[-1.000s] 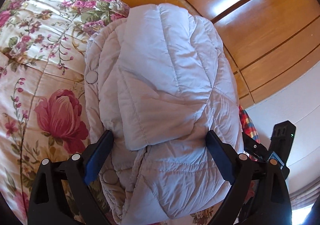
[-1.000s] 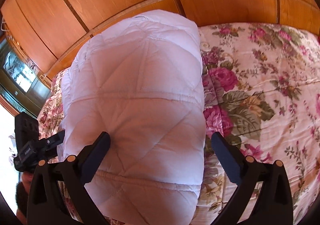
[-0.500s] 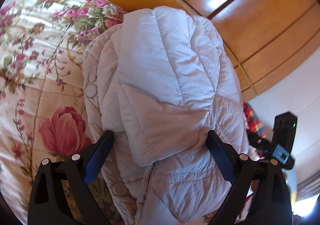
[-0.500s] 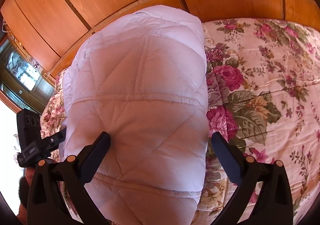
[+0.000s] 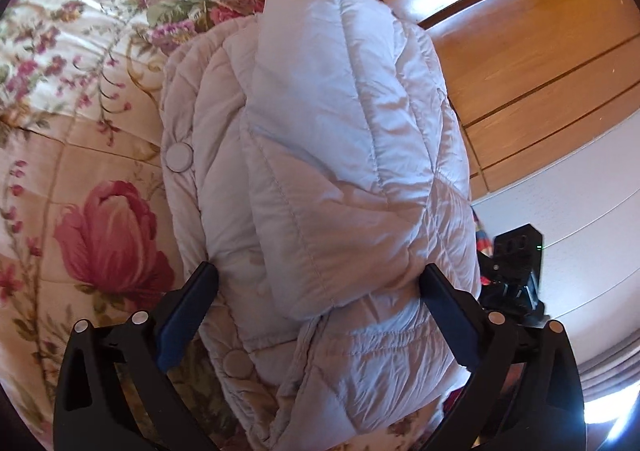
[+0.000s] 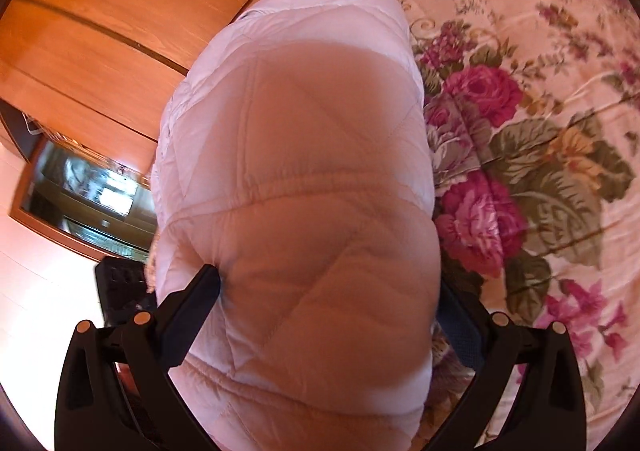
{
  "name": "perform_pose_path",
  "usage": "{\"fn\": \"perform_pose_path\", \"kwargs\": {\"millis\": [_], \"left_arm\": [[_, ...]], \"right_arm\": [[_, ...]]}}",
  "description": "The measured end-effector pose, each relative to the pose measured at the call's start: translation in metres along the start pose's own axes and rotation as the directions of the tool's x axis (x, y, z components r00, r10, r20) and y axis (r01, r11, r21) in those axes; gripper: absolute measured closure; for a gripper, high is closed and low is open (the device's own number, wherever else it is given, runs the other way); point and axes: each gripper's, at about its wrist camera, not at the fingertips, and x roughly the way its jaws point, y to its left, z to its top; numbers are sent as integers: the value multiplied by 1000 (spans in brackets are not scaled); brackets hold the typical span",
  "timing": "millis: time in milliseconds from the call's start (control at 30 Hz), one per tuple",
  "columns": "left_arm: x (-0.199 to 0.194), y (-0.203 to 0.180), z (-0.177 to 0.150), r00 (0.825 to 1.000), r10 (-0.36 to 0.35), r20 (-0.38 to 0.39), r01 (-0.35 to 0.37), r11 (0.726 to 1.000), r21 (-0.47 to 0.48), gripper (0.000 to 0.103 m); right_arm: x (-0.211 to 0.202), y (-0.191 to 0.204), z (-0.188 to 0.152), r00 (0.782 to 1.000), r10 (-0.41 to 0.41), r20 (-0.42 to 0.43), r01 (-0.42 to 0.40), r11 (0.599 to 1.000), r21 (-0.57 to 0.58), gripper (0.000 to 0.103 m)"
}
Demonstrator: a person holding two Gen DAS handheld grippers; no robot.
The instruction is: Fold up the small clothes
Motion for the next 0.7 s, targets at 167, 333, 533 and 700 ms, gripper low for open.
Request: {"fn": "perform_pose_path", "kwargs": {"millis": [167, 333, 533, 700], "left_arm": [[15, 9, 11, 997, -49, -55, 49, 999, -13, 3], [26, 10, 16, 996, -45, -79, 46, 999, 4, 3], [36, -4, 8, 996, -57, -75, 57, 998, 8, 3], [47, -13, 5, 990, -98, -104, 99, 995, 4, 3]], "right_arm": [[5, -13, 10, 997, 72, 12, -72, 995, 68, 2], [17, -7, 18, 998, 69, 1, -69, 996, 49, 2], [24, -5, 16, 998, 59, 13, -59, 998, 16, 3], [19, -3, 12, 998, 45, 49, -42, 997, -58, 17]]}}
